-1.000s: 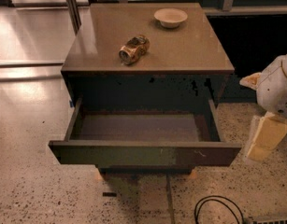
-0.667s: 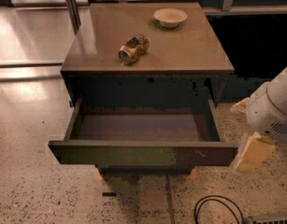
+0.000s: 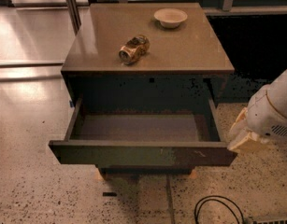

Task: Close top drawer

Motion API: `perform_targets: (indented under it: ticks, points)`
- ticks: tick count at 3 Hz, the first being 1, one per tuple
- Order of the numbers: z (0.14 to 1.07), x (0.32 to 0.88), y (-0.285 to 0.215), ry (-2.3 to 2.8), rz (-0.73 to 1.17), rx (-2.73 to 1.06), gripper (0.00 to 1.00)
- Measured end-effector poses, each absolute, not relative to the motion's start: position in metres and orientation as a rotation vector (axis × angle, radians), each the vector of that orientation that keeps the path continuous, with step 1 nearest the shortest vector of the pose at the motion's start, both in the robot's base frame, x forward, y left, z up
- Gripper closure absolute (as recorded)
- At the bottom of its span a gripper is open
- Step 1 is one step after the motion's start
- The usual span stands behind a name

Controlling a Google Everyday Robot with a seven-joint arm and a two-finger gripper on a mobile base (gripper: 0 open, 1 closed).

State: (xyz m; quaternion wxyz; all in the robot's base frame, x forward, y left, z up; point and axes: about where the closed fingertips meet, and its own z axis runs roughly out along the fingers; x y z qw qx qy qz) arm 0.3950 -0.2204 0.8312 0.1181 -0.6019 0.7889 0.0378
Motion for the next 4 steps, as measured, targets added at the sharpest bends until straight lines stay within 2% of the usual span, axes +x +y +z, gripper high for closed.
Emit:
perform_targets:
  ticks: [1,2,4]
  points:
    - [0.833,0.395,-0.22,2.306,0.107,-1.76,0.88]
    - [0.804,0.381,-0.214,2.345,0.194,-1.743,1.0]
    - [0.741,0.349,-0.169,2.352,0.542,-1.676,1.0]
